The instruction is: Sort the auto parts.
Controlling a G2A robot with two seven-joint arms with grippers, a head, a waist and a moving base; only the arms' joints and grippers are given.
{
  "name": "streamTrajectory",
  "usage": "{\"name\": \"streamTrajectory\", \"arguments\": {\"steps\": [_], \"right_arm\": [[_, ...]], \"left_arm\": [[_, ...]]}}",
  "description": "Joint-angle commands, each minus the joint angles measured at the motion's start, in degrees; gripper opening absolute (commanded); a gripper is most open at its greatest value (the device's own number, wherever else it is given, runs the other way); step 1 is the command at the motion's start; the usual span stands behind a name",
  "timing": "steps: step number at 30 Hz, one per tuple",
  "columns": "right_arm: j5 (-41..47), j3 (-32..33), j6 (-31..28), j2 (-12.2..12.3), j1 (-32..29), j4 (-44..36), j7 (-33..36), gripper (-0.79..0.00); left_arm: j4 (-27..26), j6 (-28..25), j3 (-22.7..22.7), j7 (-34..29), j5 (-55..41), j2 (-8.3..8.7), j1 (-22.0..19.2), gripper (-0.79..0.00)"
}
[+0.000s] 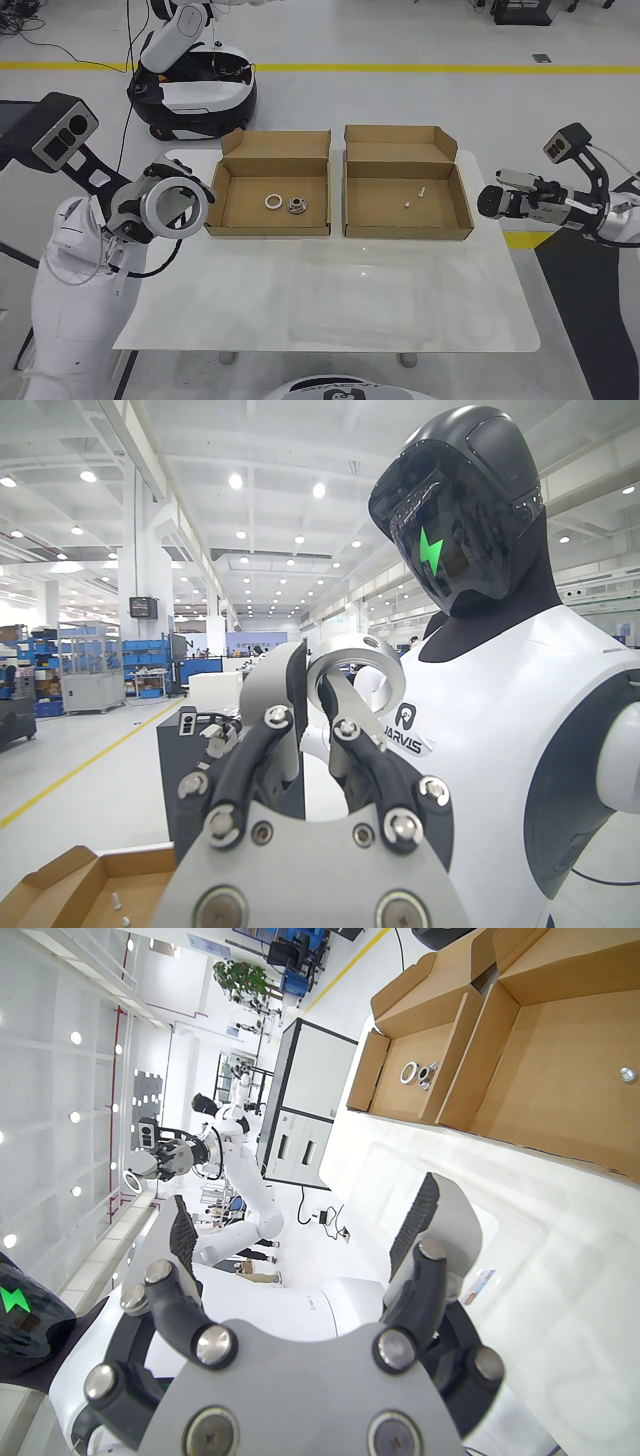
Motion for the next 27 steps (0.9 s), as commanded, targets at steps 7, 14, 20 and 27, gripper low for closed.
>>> {"name": "streamTrajectory", "arguments": {"steps": [7,14,20,27], "right_arm": [[0.00,0.00,0.00,0.00,0.00,0.00,0.00,0.000],[0.00,0.00,0.00,0.00,0.00,0.00,0.00,0.000],[0.00,0.00,0.00,0.00,0.00,0.00,0.00,0.000],[0.00,0.00,0.00,0.00,0.00,0.00,0.00,0.000]], "left_arm": [[0.00,0.00,0.00,0.00,0.00,0.00,0.00,-0.785],[0.00,0.00,0.00,0.00,0.00,0.00,0.00,-0.785],[-0.79,2.85,-0.20,1.95,3.22,-0.13,0.04,-0.785],[1.51,9.14,0.12,-0.71,15.21,0.05,-2.02,-0.785]]}}
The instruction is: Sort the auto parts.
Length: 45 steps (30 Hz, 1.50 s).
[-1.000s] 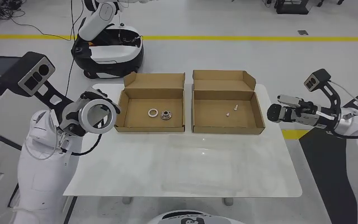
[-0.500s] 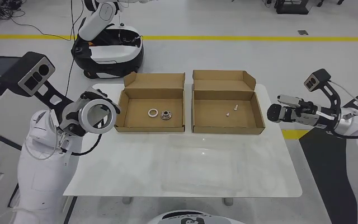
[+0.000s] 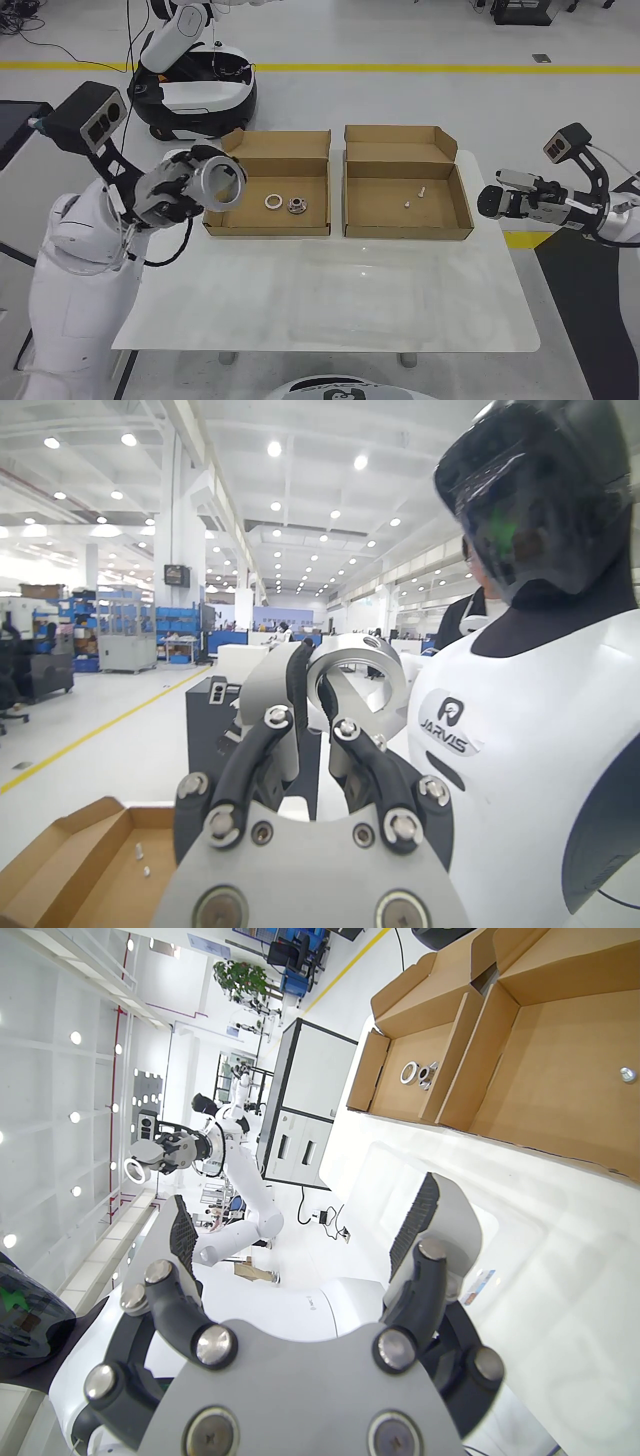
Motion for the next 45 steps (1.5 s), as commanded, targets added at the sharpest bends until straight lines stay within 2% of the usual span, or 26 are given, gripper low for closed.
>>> {"name": "streamTrajectory", "arguments": {"steps": [1,3,8,12,17,28,34,40,45], "right_arm": [[0.00,0.00,0.00,0.00,0.00,0.00,0.00,0.000],[0.00,0.00,0.00,0.00,0.00,0.00,0.00,0.000],[0.00,0.00,0.00,0.00,0.00,0.00,0.00,0.000],[0.00,0.00,0.00,0.00,0.00,0.00,0.00,0.000],[0.00,0.00,0.00,0.00,0.00,0.00,0.00,0.000],[0.00,0.00,0.00,0.00,0.00,0.00,0.00,0.000],[0.00,0.00,0.00,0.00,0.00,0.00,0.00,0.000],[0.00,0.00,0.00,0.00,0.00,0.00,0.00,0.000],[0.00,0.00,0.00,0.00,0.00,0.00,0.00,0.000]], "left_arm": [[1.02,1.38,-0.10,-3.18,4.62,0.27,-0.63,-0.785],[2.04,3.17,0.14,-4.45,6.09,0.44,-0.89,-0.785],[3.74,7.90,1.10,-12.87,14.40,1.24,-3.26,-0.785],[6.70,12.77,3.96,-18.65,21.76,1.62,-7.68,-0.785],[14.17,12.85,9.01,-21.90,29.76,1.56,-14.89,-0.785],[31.70,15.91,21.61,-24.71,44.59,0.49,-26.64,-0.785],[40.91,16.15,31.14,-25.20,54.58,-0.50,-31.78,-0.785],[49.90,13.40,41.86,-22.45,62.12,-1.77,-36.80,-0.785],[56.83,11.08,48.63,-20.13,65.22,-3.76,-40.51,-0.785]]}}
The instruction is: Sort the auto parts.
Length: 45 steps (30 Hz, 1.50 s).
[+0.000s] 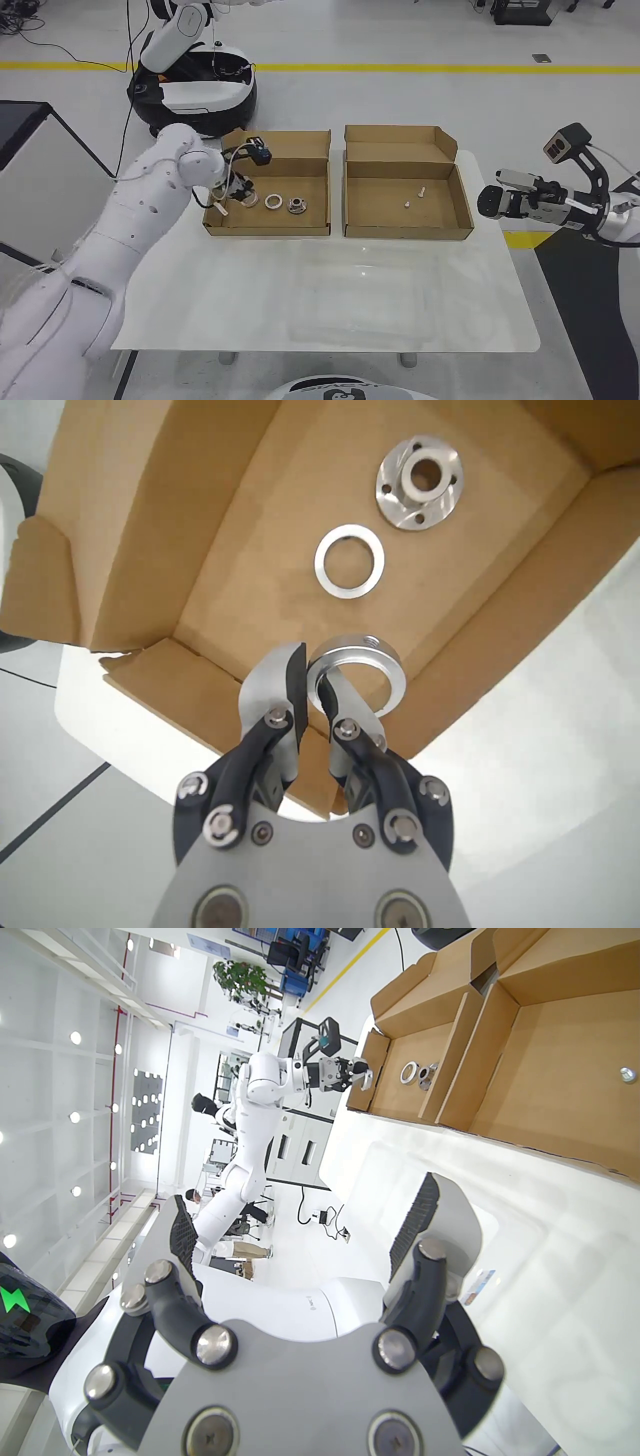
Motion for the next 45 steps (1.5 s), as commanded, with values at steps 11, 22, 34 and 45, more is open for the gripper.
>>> {"name": "streamTrajectory", "arguments": {"steps": [11,22,34,45], "right_arm": [[0.00,0.00,0.00,0.00,0.00,0.00,0.00,0.000],[0.00,0.00,0.00,0.00,0.00,0.00,0.00,0.000],[0.00,0.00,0.00,0.00,0.00,0.00,0.00,0.000],[0.00,0.00,0.00,0.00,0.00,0.00,0.00,0.000]], "left_arm": [[12.47,-0.90,9.96,9.55,9.37,-5.68,-4.20,-0.785],[19.47,-1.22,12.58,12.61,11.53,-9.04,-5.76,0.000],[17.98,-2.16,9.34,14.37,10.86,-8.34,-8.25,0.000],[-6.08,-6.41,-4.17,10.06,-0.64,-0.88,-0.83,0.000]]}}
